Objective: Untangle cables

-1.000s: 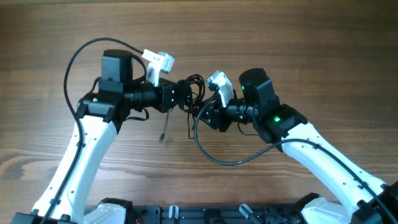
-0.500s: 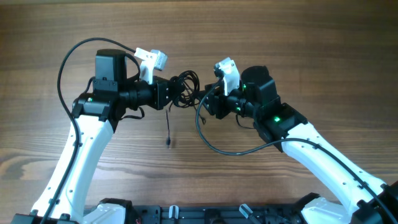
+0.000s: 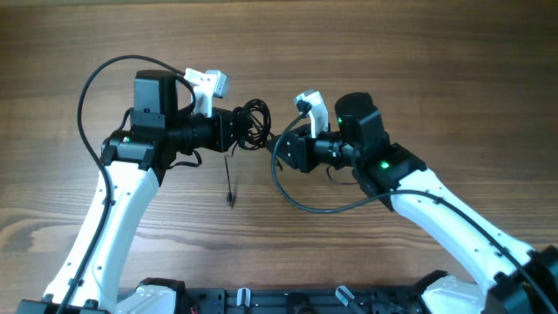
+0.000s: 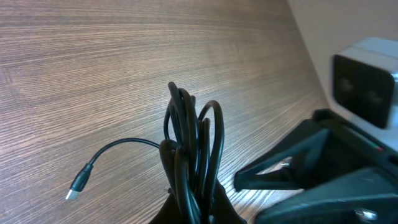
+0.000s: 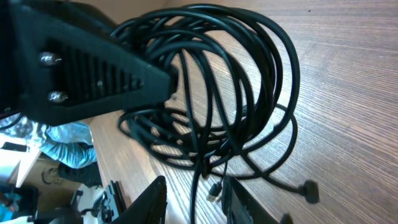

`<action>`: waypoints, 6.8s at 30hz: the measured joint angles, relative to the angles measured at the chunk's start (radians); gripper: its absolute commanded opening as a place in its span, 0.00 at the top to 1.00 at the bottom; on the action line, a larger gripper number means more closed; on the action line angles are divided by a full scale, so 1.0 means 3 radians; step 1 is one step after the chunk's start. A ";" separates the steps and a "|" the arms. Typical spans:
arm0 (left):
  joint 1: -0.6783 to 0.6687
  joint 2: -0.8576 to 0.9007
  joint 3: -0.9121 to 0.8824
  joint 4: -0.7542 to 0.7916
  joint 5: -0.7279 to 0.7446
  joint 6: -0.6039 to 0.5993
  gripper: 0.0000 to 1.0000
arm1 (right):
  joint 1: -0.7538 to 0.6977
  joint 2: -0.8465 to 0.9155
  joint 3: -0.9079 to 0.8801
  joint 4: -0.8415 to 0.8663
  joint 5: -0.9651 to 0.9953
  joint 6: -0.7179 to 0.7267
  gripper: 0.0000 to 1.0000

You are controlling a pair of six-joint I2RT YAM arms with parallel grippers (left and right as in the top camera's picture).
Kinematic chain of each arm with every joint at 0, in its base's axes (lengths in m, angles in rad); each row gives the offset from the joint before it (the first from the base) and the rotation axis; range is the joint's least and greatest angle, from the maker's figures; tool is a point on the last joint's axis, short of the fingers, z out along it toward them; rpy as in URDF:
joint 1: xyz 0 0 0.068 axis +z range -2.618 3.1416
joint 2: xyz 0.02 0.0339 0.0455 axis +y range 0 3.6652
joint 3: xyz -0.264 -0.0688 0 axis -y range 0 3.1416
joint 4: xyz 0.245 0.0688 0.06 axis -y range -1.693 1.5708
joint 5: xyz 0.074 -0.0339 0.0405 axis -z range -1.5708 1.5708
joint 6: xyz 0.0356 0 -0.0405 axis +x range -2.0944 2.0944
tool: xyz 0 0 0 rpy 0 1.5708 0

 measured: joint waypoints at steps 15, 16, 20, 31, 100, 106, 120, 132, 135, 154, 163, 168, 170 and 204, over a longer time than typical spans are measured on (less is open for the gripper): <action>-0.0287 0.0051 -0.0075 0.0028 0.0116 -0.0134 0.96 | 0.0144 0.0202 0.0139 -0.0646 0.1541 0.1222 0.95; -0.0289 0.0050 -0.0075 0.0060 0.0175 -0.0145 0.96 | 0.0142 0.0203 0.0139 -0.0682 0.1670 0.1287 0.95; -0.0289 0.0041 -0.0080 0.0285 0.0404 -0.0186 0.96 | 0.0004 0.0170 0.0195 -0.0865 0.1929 0.1395 0.95; 0.0013 -0.0609 -0.0081 0.0320 0.0629 -0.0221 0.96 | -0.1195 0.0175 0.0118 -0.1083 0.2121 0.0984 0.56; 0.0340 -0.0370 -0.0017 -0.0019 0.1893 0.0907 0.64 | -0.0617 -0.0247 -0.0006 0.0692 -0.1956 -0.0640 0.96; 0.0329 -0.0371 -0.0014 -0.0289 0.1747 0.0809 0.70 | -0.0618 -0.0247 -0.0006 0.0689 -0.1872 -0.0640 0.96; 0.0534 -0.0556 -0.0014 -0.0285 0.0851 0.0412 0.96 | -0.0567 -0.0225 -0.0006 0.0303 -0.1399 -0.0668 0.96; 0.0973 -0.0633 -0.0014 -0.0301 0.0767 0.0112 0.21 | -0.0605 -0.0225 -0.0006 0.0273 -0.1273 -0.0692 0.96; 0.0964 -0.0633 -0.0014 -0.0268 0.0785 0.0114 0.22 | -0.0605 -0.0225 -0.0006 0.0272 -0.1399 -0.0835 0.96; 0.0173 -0.0155 -0.0011 -0.0671 0.0179 0.0795 0.68 | -0.0605 -0.0225 -0.0006 0.0261 -0.2178 -0.1278 0.96; 0.0539 -0.0443 0.0144 -0.0748 -0.0041 0.0754 0.13 | -0.0605 -0.0225 -0.0006 0.0261 -0.2179 -0.1278 0.96; 0.0420 -0.0537 0.0182 -0.1256 0.0041 0.0755 0.18 | -0.0605 -0.0225 -0.0006 0.0261 -0.2174 -0.1278 0.96; 0.0319 -0.0535 0.0183 -0.1325 -0.0003 0.0754 0.20 | -0.0605 -0.0225 -0.0006 0.0261 -0.2174 -0.1278 0.96; -0.0139 -0.0189 0.0310 -0.0668 -0.1160 0.0160 0.21 | -0.0605 -0.0221 -0.0006 0.0261 -0.2225 -0.1263 0.96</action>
